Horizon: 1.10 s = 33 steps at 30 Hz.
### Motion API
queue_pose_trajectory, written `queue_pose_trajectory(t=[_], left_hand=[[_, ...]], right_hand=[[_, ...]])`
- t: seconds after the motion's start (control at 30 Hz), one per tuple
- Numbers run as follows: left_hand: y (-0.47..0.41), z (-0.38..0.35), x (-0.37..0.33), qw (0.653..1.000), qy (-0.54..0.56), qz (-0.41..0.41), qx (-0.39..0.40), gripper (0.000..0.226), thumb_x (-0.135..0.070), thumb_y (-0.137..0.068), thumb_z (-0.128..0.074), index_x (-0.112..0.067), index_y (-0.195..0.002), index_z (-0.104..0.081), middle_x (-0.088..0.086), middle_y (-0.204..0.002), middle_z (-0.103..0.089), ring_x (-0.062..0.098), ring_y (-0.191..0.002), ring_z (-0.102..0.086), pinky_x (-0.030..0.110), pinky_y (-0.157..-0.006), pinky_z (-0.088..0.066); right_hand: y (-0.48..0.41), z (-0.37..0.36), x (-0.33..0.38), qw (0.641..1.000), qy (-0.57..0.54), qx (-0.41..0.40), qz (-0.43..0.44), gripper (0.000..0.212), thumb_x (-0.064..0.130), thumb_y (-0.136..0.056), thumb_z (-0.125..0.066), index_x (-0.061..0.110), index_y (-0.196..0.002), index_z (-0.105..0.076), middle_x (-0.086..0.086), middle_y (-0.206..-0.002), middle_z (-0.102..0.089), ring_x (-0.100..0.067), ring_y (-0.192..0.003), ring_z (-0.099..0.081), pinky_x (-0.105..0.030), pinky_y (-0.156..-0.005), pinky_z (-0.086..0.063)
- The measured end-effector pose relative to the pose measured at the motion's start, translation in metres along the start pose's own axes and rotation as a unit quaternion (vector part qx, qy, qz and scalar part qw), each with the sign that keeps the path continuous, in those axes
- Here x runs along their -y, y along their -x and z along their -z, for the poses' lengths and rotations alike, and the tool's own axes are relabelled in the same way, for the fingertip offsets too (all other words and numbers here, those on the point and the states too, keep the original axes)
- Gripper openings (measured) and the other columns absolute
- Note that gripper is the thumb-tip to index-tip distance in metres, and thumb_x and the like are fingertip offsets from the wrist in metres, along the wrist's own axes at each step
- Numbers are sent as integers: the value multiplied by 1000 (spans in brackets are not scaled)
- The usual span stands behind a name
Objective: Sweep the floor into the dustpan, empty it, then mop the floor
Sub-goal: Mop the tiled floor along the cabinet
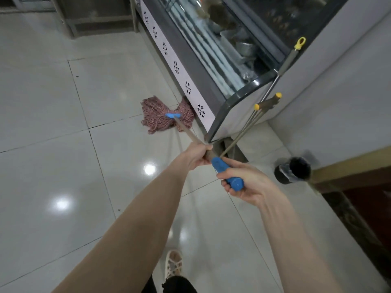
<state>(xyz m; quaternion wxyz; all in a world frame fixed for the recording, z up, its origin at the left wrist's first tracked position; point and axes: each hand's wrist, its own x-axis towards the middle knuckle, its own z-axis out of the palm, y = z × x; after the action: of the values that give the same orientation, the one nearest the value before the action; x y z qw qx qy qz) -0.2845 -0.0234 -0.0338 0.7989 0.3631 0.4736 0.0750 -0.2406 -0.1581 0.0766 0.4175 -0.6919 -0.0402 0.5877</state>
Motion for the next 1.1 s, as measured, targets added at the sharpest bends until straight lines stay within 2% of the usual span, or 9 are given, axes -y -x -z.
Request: queue_pose_trajectory(t=[0.2,0.33,0.5,0.6,0.7,0.77,0.9,1.03,1.1], left_hand=[[23,7,13,999,27,-3,-31,19,-5,-94,-55,-6,-76,-49,5,-67,-45,14,-58,-48,20,-40,-50],[39,34,24,999,1,14,-41,12,-7,-95,-55,-3,-84,-50,7,-72,-48,16,-65,-54,25,-48,-55],[70,83,43,997,25,6,-78,13,-8,-95,-56,-3,-84,-50,7,-71,-48,16,-66,-54,30,-63,-56],[101,124,57,993,31,-1,-110,16,-9,-96,-54,-4,-81,-50,6,-66,-45,15,-61,-52,28,-61,-55],[136,171,76,988,57,-9,-144,17,-9,-96,-53,-3,-81,-49,6,-67,-46,16,-61,-53,25,-52,-56],[155,201,89,984,68,-7,-165,16,-10,-96,-54,-2,-82,-50,9,-73,-51,18,-66,-58,25,-52,-57],[202,266,129,973,88,-3,-214,19,-10,-95,-55,-1,-79,-49,10,-70,-50,21,-63,-56,27,-52,-58],[243,319,164,960,106,5,-261,18,-9,-95,-56,1,-82,-50,13,-74,-53,23,-67,-57,31,-57,-58],[260,335,178,953,128,1,-276,16,-8,-95,-55,0,-82,-50,13,-76,-53,23,-68,-57,27,-51,-57]], right_hand=[[14,-6,-9,999,-23,41,2,70,-13,-79,-61,15,-140,-44,-14,-82,-59,-16,-45,-52,-19,-41,-46],[21,-19,-25,997,9,75,-11,73,-13,-79,-61,18,-143,-41,-13,-74,-62,-18,-46,-53,-21,-41,-45],[32,-57,-44,992,32,121,-25,75,-14,-79,-61,16,-144,-40,-17,-83,-61,-19,-48,-53,-22,-43,-47],[41,-96,-61,986,49,155,-30,74,-14,-79,-61,14,-144,-39,-17,-89,-60,-19,-49,-52,-23,-44,-48],[54,-137,-84,978,84,189,-33,71,-13,-79,-61,15,-142,-41,-14,-87,-60,-18,-49,-53,-23,-45,-50],[58,-160,-100,972,102,211,-35,71,-12,-79,-61,16,-142,-42,-12,-83,-61,-17,-50,-54,-23,-46,-49],[74,-211,-141,958,125,252,-58,70,-12,-80,-61,17,-141,-44,-11,-81,-59,-17,-53,-52,-22,-46,-49],[87,-254,-177,943,157,285,-70,70,-10,-79,-62,19,-141,-45,-11,-80,-60,-16,-54,-52,-20,-46,-49],[91,-270,-191,940,172,284,-76,71,-9,-78,-63,19,-140,-47,-10,-76,-60,-15,-50,-52,-19,-45,-48]])
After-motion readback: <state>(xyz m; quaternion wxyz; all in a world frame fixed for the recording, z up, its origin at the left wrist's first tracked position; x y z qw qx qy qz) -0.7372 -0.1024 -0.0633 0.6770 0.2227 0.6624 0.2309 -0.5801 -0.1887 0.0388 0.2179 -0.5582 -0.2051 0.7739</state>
